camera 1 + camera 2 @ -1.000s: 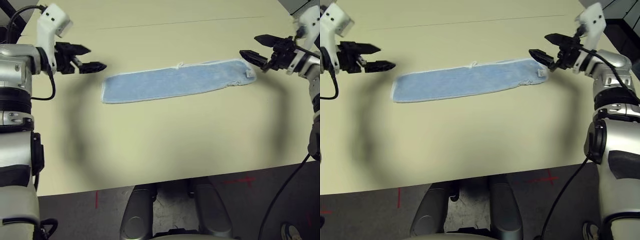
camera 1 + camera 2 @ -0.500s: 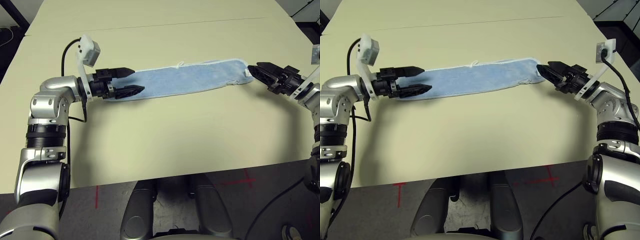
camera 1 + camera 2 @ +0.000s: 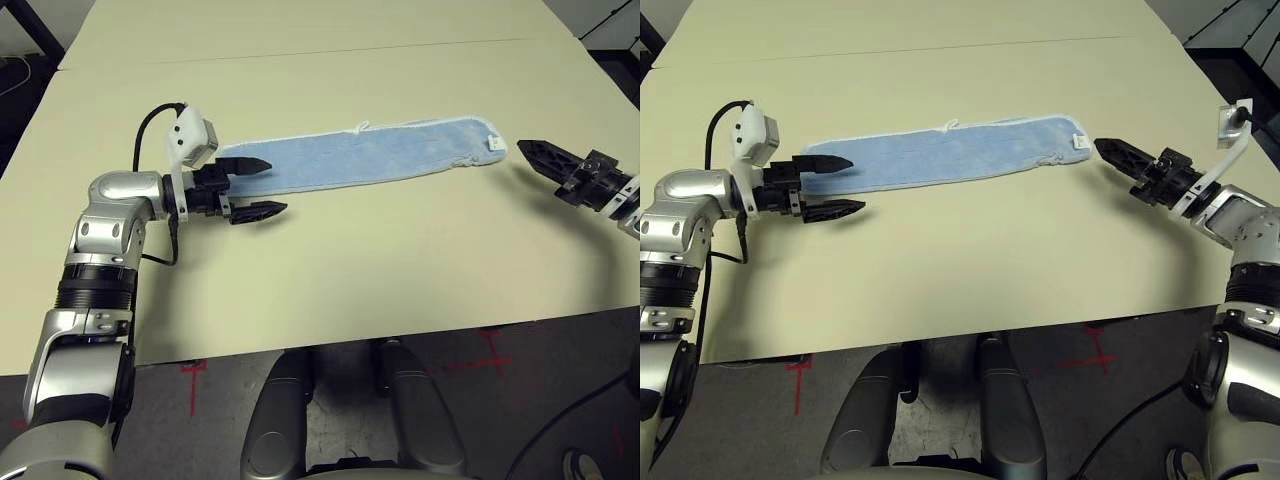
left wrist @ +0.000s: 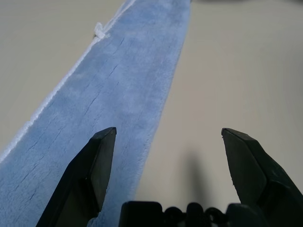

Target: Fold the towel and set it aside.

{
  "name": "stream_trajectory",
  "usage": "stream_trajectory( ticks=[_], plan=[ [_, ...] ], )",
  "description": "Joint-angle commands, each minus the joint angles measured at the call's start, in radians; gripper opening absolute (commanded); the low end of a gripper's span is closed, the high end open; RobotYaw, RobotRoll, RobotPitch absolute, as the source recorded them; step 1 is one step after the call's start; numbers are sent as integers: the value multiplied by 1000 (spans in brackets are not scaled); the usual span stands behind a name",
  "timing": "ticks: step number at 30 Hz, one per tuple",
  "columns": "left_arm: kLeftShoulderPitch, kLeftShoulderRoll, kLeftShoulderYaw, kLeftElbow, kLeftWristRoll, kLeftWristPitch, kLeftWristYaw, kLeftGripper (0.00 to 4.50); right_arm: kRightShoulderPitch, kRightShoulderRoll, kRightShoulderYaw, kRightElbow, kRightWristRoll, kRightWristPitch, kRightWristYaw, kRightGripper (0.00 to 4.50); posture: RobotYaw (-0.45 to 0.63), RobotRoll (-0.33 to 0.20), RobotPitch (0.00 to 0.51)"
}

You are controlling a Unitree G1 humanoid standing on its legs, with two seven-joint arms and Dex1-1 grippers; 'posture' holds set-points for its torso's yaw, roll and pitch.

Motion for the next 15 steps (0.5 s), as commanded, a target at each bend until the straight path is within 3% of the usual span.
stream_trajectory(
  ticks=[1, 8, 15],
  plan=[
    [23, 9, -9, -27, -5, 16, 2, 4500, 8, 15, -23, -34, 30, 45, -65, 4468, 7, 0, 277],
    [45, 4, 2, -52, -8, 8, 26, 4500, -5, 80, -88, -29, 89, 78, -212, 4468, 13, 0, 279],
    [94, -4, 13, -100, -17, -7, 66, 4500, -23, 130, -144, 42, 96, -21, -311, 4468, 16, 0, 287]
  ],
)
